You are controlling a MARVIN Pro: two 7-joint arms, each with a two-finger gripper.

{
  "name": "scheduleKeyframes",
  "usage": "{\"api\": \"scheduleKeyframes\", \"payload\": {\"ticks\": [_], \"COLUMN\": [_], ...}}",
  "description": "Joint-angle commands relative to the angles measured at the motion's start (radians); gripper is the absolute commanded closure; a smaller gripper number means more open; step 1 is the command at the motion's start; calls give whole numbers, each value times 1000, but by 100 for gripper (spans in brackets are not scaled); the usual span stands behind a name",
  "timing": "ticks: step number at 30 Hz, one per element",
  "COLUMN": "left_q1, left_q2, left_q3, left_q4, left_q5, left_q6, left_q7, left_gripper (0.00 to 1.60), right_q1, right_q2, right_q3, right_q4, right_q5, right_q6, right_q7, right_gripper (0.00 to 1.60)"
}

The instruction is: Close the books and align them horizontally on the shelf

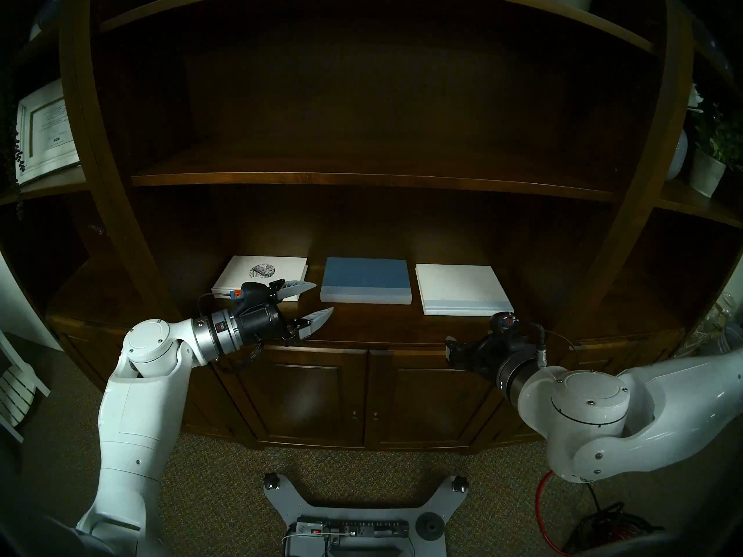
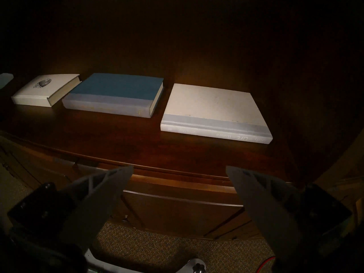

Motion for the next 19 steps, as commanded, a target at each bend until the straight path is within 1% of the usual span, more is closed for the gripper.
{"api": "scheduleKeyframes", "payload": {"ticks": [1,3,9,19], "left_q1": [-29,-31,-32,-33], "left_q2": [1,0,-2,-4], "left_q3": [-6,-7,-9,-11], "left_q4": [-22,-23,-24,-25], "left_q5": [-8,-8,-7,-7], "left_q6": [-3,-3,-3,-2], "left_q7": [1,1,0,-2], "left_gripper": [0,0,0,0], "right_q1": [30,38,47,59], "right_q2": [82,100,123,147], "right_q3": [-18,-26,-52,-84], "right_q4": [-7,-7,-7,-7], "right_q5": [-105,-136,-219,-347], "right_q6": [29,32,43,41], "right_q7": [70,94,163,268], "right_gripper": [0,0,0,0]}}
